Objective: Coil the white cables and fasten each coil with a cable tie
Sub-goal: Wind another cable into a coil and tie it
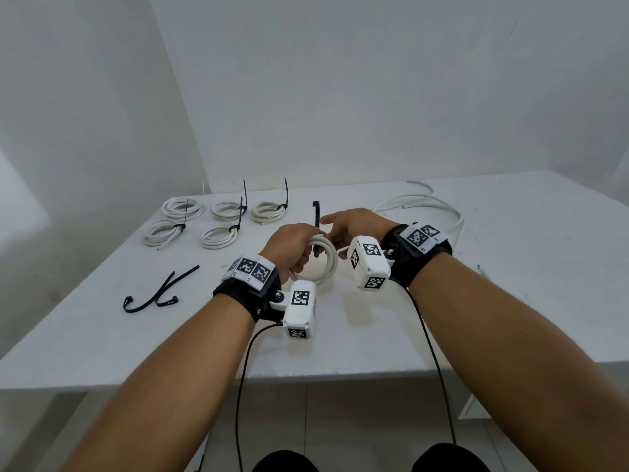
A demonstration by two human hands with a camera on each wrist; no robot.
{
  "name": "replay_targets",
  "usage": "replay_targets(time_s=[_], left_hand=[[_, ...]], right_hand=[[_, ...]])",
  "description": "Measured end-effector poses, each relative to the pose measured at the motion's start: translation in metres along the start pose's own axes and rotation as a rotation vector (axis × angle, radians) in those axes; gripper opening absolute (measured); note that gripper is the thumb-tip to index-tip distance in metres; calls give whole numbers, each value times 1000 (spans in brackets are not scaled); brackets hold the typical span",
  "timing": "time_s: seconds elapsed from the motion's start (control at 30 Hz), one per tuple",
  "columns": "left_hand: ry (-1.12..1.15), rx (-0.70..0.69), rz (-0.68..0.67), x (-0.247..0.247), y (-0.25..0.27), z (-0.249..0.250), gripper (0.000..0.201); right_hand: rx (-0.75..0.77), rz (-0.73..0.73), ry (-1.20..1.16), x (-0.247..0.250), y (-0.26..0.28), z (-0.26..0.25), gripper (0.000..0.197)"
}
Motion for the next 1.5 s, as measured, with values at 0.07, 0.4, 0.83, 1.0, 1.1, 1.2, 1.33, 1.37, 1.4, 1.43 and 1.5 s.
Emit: replay_targets(time_s=[0.07,0.4,0.83,1.0,1.1,1.2,1.33,1.37,1.4,1.43,1.5], left_hand=[[18,33,39,2,1,-2,25],[216,137,225,17,1,-4,28],[231,132,264,22,13,1,27],[235,122,302,28,18,-10,26],[207,122,340,35,17,-12,26],[120,69,323,36,16,-12,26],[-22,-69,288,27,15,-5,23],[-45,-96,290,26,14,-3,23],[-68,-116,296,26,14,-2,25],[-91,-132,304,27,13,-2,28],[-120,-152,323,30,13,-2,34]], right_hand=[[28,7,7,-2,4,-3,42],[319,75,573,-22,34,-16,63],[629,342,707,-39,39,-21,10],[736,368,536,-36,48,-26,8],[715,365,400,-35,55,-29,9],[661,356,242,-33,56,-31,8],[556,410,10,-28,47,-28,10],[528,419,-11,-27,44,-27,11],[511,418,-24,-29,42,-26,12],[509,420,-22,-31,41,-26,13],[528,443,37,-35,43,-27,19]])
Point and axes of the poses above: each hand's wrist, its own y-axis away from the middle knuckle, its own x-axis out of the back of the hand, z = x × y, the point moved 5 cm from there along -y, towards the middle knuckle, and after that the axes turned 15 degrees about -x, right-handed, at the moved point
